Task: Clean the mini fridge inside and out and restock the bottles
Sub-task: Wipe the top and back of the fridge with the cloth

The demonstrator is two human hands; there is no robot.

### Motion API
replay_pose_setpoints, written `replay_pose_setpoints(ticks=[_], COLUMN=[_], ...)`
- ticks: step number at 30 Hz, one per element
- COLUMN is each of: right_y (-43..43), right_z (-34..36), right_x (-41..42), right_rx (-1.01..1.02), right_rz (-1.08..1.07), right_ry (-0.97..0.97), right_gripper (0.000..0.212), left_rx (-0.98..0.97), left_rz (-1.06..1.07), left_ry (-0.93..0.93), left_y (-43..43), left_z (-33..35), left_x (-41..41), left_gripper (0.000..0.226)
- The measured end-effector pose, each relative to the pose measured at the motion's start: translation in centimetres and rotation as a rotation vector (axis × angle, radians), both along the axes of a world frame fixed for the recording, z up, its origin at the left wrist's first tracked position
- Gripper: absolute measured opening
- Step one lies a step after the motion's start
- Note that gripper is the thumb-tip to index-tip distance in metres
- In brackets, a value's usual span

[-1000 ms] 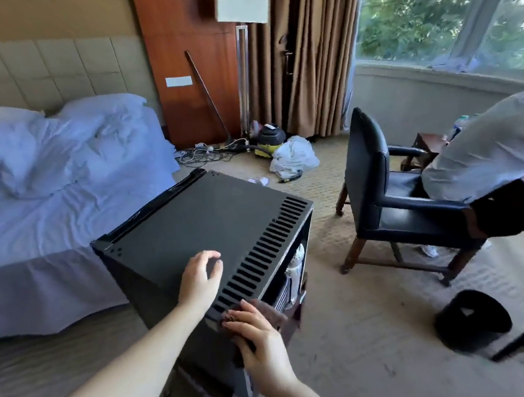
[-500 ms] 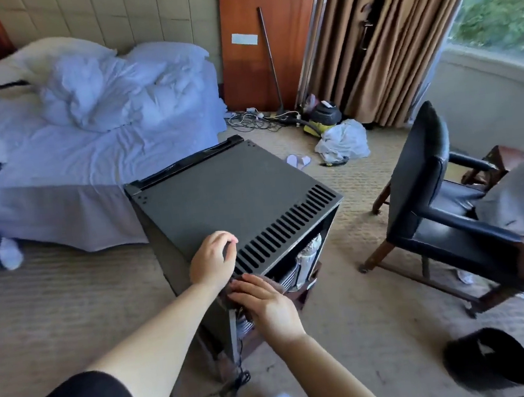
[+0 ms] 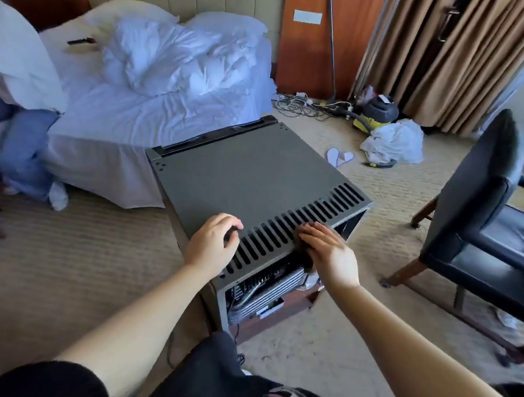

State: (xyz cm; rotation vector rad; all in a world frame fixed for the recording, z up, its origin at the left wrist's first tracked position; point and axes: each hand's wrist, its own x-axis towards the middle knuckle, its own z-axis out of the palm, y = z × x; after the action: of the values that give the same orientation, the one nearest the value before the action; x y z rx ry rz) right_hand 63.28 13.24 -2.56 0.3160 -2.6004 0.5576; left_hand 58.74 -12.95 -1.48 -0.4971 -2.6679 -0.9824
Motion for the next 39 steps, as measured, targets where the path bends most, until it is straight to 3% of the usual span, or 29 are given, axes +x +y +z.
replay_pose_setpoints(ticks=[6, 10, 16, 18, 24, 31, 34, 39], right_y=[-4.8, -1.5, 12.7, 15.6, 14.7, 8.9, 11.9, 18.3], right_z=[-1.7, -1.9, 0.3, 1.2, -0.1, 0.7, 0.4, 0.3], right_x=[1.2, -1.1, -7.3, -8.9, -8.6, -7.0, -8.5, -11.3], right_rx=[-0.002, 0.042, 0.023, 0.065, 0.011, 0.028, 0.060, 0.068], right_rz=[0.331, 0.514, 0.240, 0.246, 0.287, 0.569, 0.601, 0.475], right_ry=[0.153, 0.136, 0.020, -0.047, 0.028, 0.131, 0.161, 0.131], right_gripper=[0.021, 0.021, 0.022, 0.023, 0.021, 0.026, 0.025, 0.022], left_rx=[-0.025, -0.072, -0.163, -0.233, -0.401, -0.429, -0.435, -0.451], left_rz=[0.034, 0.098, 0.150, 0.242, 0.326, 0.370, 0.374, 0.383], left_ry=[0.087, 0.171, 0.173, 0.126, 0.094, 0.069, 0.054, 0.031], left_y=[0.8, 3.3, 12.2, 13.2, 14.0, 14.3, 14.3, 14.4], left_z=[-0.4, 0.1, 0.2, -0.1, 0.3, 0.6, 0.5, 0.6], left_x=[0.2, 0.2, 0.1, 0.2, 0.5, 0.7, 0.6, 0.6], left_gripper=[0.032, 0.029, 0.019, 0.019, 0.030, 0.032, 0.033, 0.039])
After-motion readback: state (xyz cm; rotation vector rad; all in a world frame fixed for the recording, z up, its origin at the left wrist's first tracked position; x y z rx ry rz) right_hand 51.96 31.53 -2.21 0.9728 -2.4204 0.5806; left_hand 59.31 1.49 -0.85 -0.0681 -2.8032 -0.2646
